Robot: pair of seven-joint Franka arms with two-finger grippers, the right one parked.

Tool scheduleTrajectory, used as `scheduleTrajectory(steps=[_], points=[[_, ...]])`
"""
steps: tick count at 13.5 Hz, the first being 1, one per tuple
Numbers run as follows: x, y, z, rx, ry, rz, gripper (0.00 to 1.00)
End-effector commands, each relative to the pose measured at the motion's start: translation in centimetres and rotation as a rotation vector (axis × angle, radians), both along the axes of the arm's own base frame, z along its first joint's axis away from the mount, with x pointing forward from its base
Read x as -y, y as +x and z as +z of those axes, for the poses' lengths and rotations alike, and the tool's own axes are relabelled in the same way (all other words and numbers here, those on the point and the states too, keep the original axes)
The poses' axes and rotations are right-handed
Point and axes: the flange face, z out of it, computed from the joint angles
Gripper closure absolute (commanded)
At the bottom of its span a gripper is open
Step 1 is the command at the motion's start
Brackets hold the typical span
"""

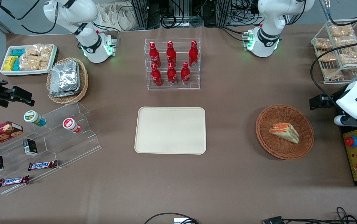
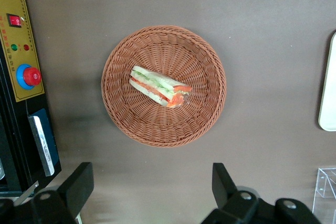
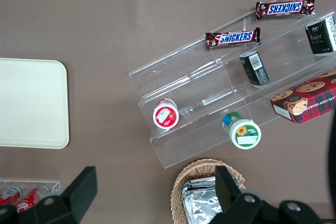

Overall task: Place sandwich from basket to tray
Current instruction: 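Move the left gripper down over the sandwich in the wicker basket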

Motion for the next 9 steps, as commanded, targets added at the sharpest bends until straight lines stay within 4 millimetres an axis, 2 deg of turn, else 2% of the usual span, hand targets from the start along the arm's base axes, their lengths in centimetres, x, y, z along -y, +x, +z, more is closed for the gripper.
scheduleTrajectory(steps=[1,4,7,9], points=[[0.0,0.1,0.3,-0.015,0.007,0.025,0.00],[-0.1,0.7,-0.2,-0.019,0.004,0.022,0.00],[0.1,1.3,-2.3,-0.041,0.014,0.031,0.00],[-0.3,1.9,-4.8,-0.048,0.030,0.169,0.00]])
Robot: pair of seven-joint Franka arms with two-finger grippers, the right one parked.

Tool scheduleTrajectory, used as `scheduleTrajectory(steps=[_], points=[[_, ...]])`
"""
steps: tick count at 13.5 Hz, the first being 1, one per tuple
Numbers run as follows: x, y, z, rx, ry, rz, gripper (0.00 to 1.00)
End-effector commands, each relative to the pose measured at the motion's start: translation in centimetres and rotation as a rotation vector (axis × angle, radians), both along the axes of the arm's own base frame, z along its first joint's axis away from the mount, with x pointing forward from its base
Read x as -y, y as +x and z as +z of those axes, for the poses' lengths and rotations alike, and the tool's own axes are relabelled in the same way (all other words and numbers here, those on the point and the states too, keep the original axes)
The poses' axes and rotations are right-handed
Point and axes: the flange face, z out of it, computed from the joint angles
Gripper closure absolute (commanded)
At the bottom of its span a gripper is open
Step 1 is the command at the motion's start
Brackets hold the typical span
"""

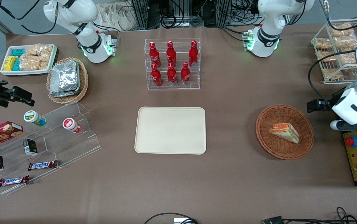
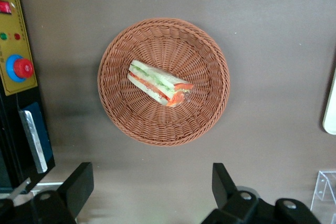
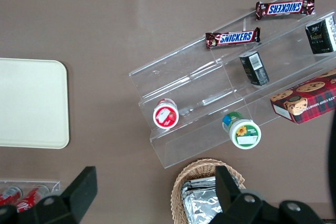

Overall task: Place sandwich from basket to tray
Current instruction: 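Move the left gripper down over the sandwich in the wicker basket, then close the left gripper on the wrapped sandwich inside the basket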

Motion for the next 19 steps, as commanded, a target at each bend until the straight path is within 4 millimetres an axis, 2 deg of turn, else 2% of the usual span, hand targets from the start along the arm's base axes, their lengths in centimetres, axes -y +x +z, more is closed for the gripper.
scheduleTrajectory(steps=[1,3,5,7,8,9,11,14,15,19], points=[[-0.3,1.0,-3.1,0.015,0.030,0.163,0.00],[-0.4,1.3,-6.7,0.068,0.036,0.264,0.00],[-0.3,1.2,-10.3,0.111,0.050,0.446,0.00],[0.0,1.0,-13.0,0.109,0.056,0.640,0.00],[0.2,1.3,-15.1,0.087,0.042,0.733,0.00],[0.1,1.4,-16.0,0.080,0.042,0.768,0.00],[-1.9,1.8,-17.4,0.065,0.028,0.855,0.00],[-2.3,1.7,-20.0,0.014,0.015,0.935,0.00],[-3.1,1.7,-20.7,0.002,0.022,0.971,0.00],[-3.2,1.9,-23.1,-0.017,0.046,1.117,0.00]])
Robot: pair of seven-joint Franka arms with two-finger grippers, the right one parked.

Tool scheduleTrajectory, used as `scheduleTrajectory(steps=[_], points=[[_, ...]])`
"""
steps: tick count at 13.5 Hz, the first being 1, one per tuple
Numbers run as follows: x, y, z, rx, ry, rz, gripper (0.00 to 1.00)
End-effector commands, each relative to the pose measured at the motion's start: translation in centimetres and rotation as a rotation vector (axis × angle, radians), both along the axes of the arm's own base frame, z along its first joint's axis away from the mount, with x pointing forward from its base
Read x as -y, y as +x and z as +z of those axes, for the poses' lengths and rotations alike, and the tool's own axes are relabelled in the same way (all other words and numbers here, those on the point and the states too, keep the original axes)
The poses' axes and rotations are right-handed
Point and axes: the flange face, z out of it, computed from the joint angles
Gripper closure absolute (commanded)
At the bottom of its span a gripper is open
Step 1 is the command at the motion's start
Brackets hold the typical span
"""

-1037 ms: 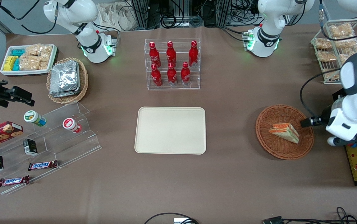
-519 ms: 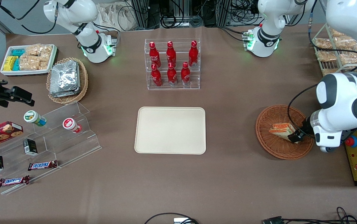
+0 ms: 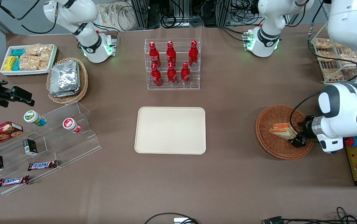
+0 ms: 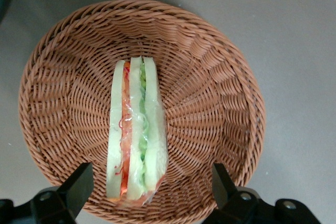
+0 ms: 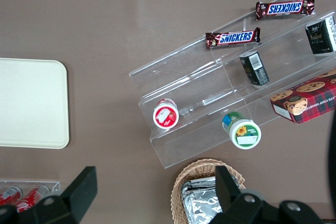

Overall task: Place sandwich from basket to tray
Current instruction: 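Close the left gripper on the wrapped sandwich inside the basket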

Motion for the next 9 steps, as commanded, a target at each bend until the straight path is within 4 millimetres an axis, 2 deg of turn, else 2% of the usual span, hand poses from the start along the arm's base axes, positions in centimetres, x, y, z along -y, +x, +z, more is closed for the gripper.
scheduleTrajectory(steps=[1,5,9], points=[[0.1,0.0,-1.3,-0.007,-0.002,0.076,0.00],[0.1,-2.1,-4.9,0.001,0.007,0.084,0.00],[0.3,-2.6,-6.7,-0.026,0.014,0.127,0.00]])
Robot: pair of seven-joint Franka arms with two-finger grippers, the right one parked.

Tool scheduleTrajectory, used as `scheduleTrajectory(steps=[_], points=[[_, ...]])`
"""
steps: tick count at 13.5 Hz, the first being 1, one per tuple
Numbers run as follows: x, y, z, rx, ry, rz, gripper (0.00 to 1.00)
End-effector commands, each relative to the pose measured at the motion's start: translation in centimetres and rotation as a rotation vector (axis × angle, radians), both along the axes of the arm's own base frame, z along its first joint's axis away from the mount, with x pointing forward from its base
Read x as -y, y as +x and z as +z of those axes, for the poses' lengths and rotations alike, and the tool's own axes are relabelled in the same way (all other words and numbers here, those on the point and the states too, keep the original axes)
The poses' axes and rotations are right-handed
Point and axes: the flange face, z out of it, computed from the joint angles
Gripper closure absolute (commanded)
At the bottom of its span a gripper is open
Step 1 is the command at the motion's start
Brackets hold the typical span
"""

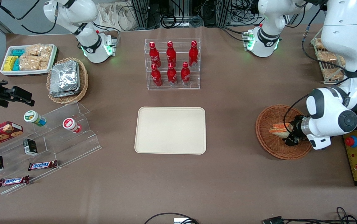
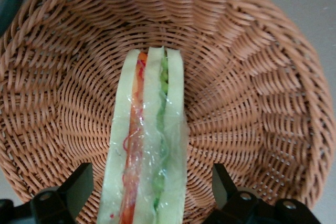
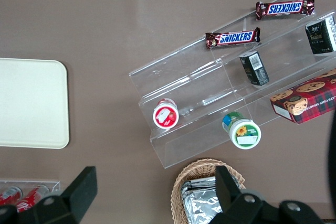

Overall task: Place sandwich from basket to tray
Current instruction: 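Close the left gripper on the wrapped sandwich inside the basket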

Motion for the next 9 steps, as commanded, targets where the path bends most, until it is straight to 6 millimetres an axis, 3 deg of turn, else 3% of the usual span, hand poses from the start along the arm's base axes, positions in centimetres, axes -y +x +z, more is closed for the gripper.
scheduleTrajectory(steps=[1,2,3,4,5,7,9], points=[[0.3,-0.1,-0.6,-0.004,-0.001,0.051,0.00],[0.6,0.0,-0.8,-0.009,0.002,0.049,0.02],[0.6,0.0,-0.9,-0.010,0.003,0.048,0.17],[0.6,0.0,-0.7,-0.010,0.005,0.041,0.53],[0.8,0.1,-0.4,-0.007,0.006,0.034,0.95],[0.9,0.0,0.2,-0.006,0.007,0.007,1.00],[1.0,-0.1,2.2,-0.023,-0.009,-0.052,1.00]])
